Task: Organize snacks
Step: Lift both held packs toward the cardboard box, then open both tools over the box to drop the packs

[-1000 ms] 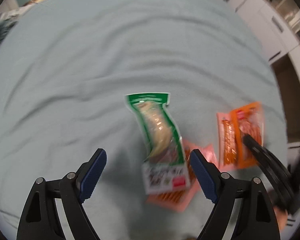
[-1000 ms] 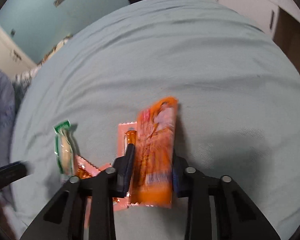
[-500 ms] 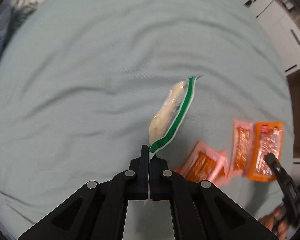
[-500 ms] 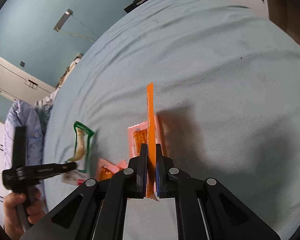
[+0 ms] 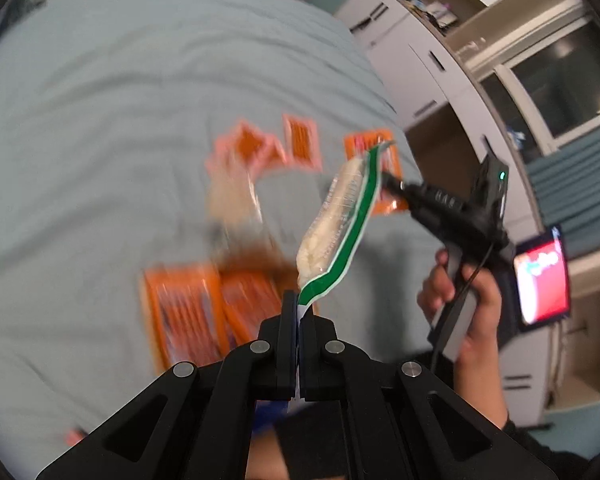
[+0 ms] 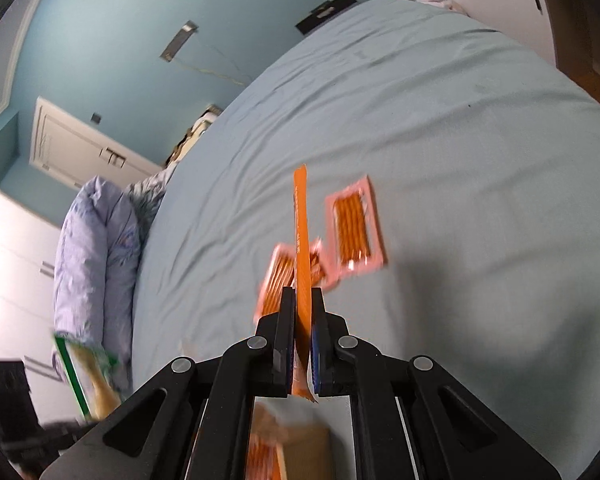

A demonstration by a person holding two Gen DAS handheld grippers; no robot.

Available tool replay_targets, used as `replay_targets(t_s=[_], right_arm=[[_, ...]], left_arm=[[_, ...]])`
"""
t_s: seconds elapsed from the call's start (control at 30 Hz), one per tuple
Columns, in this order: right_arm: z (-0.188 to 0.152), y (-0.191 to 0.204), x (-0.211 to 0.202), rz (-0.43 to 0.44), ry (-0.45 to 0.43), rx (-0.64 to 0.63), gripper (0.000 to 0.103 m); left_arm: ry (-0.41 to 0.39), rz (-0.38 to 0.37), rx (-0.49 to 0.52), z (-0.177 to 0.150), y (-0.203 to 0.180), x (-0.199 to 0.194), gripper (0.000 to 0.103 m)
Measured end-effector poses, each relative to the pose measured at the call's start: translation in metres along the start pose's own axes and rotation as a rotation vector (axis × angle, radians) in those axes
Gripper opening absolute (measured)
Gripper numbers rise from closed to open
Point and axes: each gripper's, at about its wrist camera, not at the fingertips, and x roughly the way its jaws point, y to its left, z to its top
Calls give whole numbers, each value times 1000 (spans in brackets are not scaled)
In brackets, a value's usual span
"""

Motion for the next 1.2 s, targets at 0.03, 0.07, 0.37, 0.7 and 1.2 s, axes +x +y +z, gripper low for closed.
replay_targets(t_s=[0.03,0.07,0.37,0.7,1.2], right_arm=[[-5,0,-5,2,1,-10,4],[-16,1,-13,9,1,-24,4],[-63,6,-48,137,98,-53,4],[-84,49,-1,293,352,-198,8],[-16,-14,-33,-228,37,-93,84]], left_arm=[[19,-2,-8,-10,8,10,0],[38,12,-18,-18,14,20,2],[-126,365,51,-39,34,12,87],[-249,522,123,-41,36,-8,88],[-273,622,141,-46,31,-10,88]])
